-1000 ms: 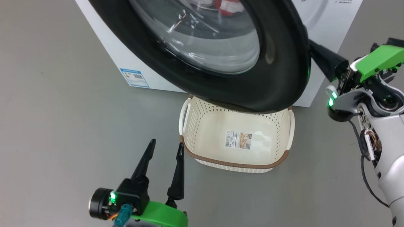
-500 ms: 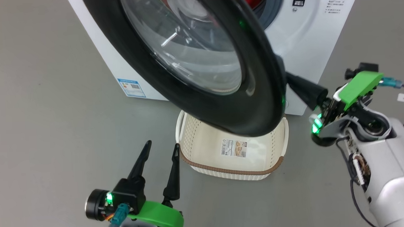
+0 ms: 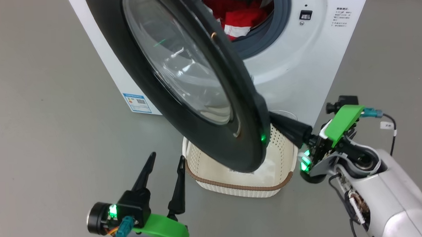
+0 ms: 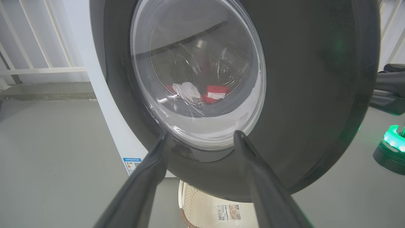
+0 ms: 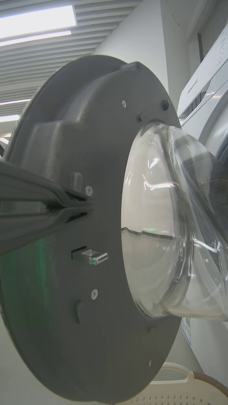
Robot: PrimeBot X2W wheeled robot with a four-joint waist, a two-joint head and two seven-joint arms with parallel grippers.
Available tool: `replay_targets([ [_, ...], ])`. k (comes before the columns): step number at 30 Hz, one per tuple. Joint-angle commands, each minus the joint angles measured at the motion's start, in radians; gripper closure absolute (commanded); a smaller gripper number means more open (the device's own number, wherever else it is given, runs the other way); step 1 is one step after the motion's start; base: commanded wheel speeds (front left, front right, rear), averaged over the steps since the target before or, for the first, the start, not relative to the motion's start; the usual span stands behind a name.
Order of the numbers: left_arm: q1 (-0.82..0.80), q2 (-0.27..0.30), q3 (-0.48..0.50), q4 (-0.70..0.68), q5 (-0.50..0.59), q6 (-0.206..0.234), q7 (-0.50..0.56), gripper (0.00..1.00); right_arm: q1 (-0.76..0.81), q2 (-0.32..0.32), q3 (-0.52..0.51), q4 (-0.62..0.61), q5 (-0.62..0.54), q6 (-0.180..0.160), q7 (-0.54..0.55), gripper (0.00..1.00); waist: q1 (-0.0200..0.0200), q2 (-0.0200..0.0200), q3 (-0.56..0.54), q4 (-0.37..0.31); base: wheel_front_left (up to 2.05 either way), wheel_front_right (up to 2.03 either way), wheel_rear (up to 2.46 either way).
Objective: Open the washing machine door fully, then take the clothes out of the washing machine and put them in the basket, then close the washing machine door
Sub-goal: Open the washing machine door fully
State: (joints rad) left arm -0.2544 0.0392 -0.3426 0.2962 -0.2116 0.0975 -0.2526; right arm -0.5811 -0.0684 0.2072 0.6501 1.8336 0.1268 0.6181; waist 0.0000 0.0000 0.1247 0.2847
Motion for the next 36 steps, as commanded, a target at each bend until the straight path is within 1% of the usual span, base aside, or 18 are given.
replay_targets([
  [1, 0.001, 0.011, 0.037, -0.018, 0.005, -0.003, -0.009, 0.0, 0.005, 0.018, 0.035, -0.042, 0.024, 0.004, -0.002, 1.0, 0.0, 0.0, -0.006, 0.001, 0.0, 0.0, 0.0],
  [9, 0.013, 0.011, 0.045, -0.012, 0.01, -0.009, -0.009, 0.0, 0.04, 0.018, 0.121, -0.074, 0.079, 0.004, -0.047, 1.0, 0.0, 0.0, -0.022, -0.005, 0.0, 0.0, 0.0],
  [13, 0.013, 0.011, 0.048, -0.011, 0.01, -0.011, -0.009, 0.0, 0.052, 0.018, 0.158, -0.086, 0.093, 0.004, -0.048, 1.0, 0.0, 0.0, -0.026, -0.008, 0.0, 0.0, 0.0],
  [19, 0.017, 0.011, 0.046, -0.014, 0.006, -0.008, -0.009, 0.0, 0.067, 0.018, 0.183, -0.103, 0.1, 0.004, -0.047, 1.0, 0.0, 0.0, -0.03, -0.013, 0.0, 0.0, 0.0],
  [27, 0.021, 0.011, 0.049, -0.012, 0.004, -0.006, -0.009, 0.0, 0.083, 0.018, 0.158, -0.124, 0.104, 0.004, -0.084, 1.0, 0.0, 0.0, -0.038, -0.025, 0.0, 0.0, 0.0],
  [33, 0.024, 0.011, 0.053, -0.012, 0.003, -0.008, -0.009, 0.0, 0.136, 0.018, 0.069, -0.208, 0.084, 0.004, -0.163, 1.0, 0.0, 0.0, -0.044, -0.04, 0.0, 0.0, 0.0],
  [35, 0.025, 0.011, 0.055, -0.012, 0.002, -0.008, -0.009, 0.0, 0.166, 0.018, 0.033, -0.242, 0.072, 0.004, -0.196, 0.67, 0.0, 0.0, -0.046, -0.046, 0.0, 0.0, 0.0],
  [36, 0.027, 0.011, 0.057, -0.011, 0.002, -0.008, -0.009, 0.0, 0.182, 0.018, 0.02, -0.258, 0.061, 0.004, -0.208, 0.56, 0.0, 0.0, -0.047, -0.051, 0.0, 0.0, 0.0],
])
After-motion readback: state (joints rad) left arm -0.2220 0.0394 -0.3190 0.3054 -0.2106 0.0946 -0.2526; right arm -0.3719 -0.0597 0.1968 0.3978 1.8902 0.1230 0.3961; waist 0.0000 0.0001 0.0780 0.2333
